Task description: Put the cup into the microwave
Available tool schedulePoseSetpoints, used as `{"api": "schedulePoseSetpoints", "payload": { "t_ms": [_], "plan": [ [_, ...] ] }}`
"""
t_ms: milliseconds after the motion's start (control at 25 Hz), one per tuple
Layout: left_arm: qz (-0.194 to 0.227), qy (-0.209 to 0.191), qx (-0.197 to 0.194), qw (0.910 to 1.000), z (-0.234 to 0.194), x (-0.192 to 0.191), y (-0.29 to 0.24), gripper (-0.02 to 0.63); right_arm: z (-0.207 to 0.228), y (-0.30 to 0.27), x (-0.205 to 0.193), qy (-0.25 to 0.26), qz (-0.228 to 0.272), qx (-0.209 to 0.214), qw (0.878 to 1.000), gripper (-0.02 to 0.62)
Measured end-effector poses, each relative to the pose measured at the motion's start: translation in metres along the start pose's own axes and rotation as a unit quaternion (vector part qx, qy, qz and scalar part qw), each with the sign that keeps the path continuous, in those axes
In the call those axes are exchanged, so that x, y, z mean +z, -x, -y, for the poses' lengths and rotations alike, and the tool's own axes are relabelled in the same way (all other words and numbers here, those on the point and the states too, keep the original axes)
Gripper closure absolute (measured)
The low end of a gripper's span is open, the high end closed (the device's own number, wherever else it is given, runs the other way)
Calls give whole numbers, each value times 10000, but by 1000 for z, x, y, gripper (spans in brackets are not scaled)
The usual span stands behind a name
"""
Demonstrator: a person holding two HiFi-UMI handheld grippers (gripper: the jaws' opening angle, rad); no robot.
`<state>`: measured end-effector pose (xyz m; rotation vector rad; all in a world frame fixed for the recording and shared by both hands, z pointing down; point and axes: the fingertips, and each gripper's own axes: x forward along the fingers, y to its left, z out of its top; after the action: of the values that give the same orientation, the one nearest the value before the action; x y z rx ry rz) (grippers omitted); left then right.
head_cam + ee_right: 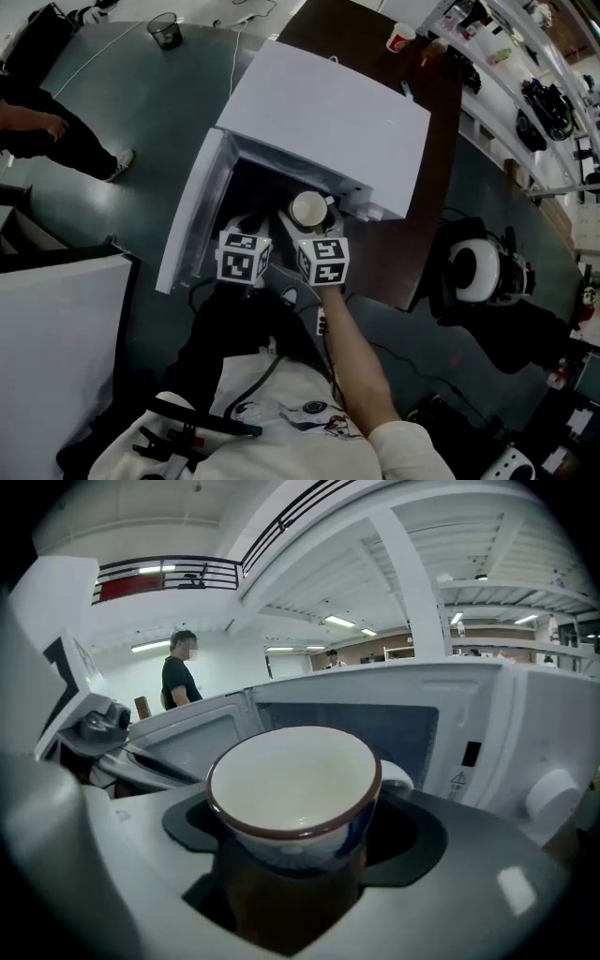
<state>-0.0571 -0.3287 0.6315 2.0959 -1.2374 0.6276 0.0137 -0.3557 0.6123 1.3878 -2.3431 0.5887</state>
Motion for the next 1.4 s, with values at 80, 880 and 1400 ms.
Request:
{"api": "schedulePoseSetpoints", "payload": {
  "t_ms": [80, 880, 1400],
  "plan": [
    [-78, -20, 0, 10000, -4, -4, -8, 606, 4, -18, -4, 49, -18, 19, 10000, 185],
    [-491, 118, -214, 9985, -19, -34, -35, 606, 55, -118, 32, 51, 476, -414, 9980, 186],
    [-578, 195, -255, 9978, -18, -56, -23, 606, 82, -145, 45, 39, 530, -780, 9955, 186]
  ]
}}
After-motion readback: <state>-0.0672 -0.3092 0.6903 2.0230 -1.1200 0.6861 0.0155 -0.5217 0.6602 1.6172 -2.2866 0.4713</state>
